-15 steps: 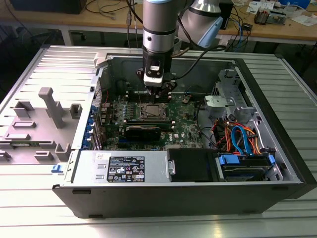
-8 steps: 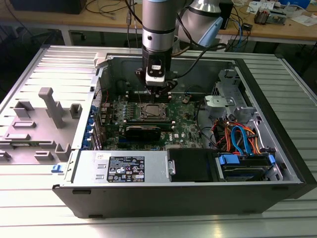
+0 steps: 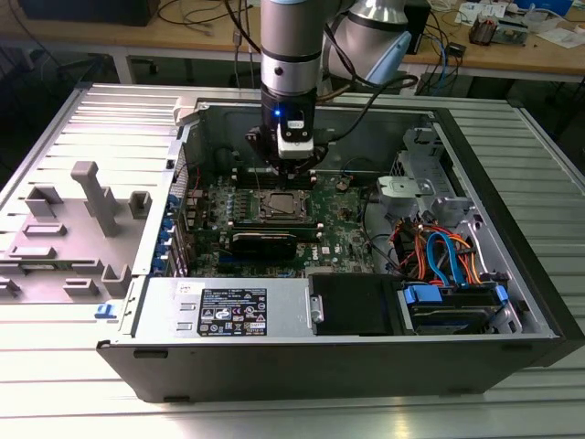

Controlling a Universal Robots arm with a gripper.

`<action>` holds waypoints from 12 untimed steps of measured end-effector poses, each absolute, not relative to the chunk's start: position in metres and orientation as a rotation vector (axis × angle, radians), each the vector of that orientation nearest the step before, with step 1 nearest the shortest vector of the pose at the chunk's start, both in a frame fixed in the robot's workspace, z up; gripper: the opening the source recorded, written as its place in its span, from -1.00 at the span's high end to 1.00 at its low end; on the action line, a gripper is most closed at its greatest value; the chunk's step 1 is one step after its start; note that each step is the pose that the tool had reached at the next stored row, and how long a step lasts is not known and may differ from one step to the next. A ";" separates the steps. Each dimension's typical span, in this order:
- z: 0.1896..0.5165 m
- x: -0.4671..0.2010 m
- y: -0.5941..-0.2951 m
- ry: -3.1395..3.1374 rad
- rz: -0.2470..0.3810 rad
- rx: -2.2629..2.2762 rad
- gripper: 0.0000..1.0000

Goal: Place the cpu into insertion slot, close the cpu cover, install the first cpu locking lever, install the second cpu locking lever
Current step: 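Install the first cpu locking lever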

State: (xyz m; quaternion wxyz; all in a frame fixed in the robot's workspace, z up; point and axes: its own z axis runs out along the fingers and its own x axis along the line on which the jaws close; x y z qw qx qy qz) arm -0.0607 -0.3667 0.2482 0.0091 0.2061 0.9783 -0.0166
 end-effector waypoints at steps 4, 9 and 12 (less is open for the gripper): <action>0.250 -0.062 -0.367 3.069 -0.051 0.575 0.79; 0.254 -0.062 -0.367 3.077 -0.050 0.523 0.79; 0.254 -0.062 -0.367 3.094 -0.049 0.401 0.79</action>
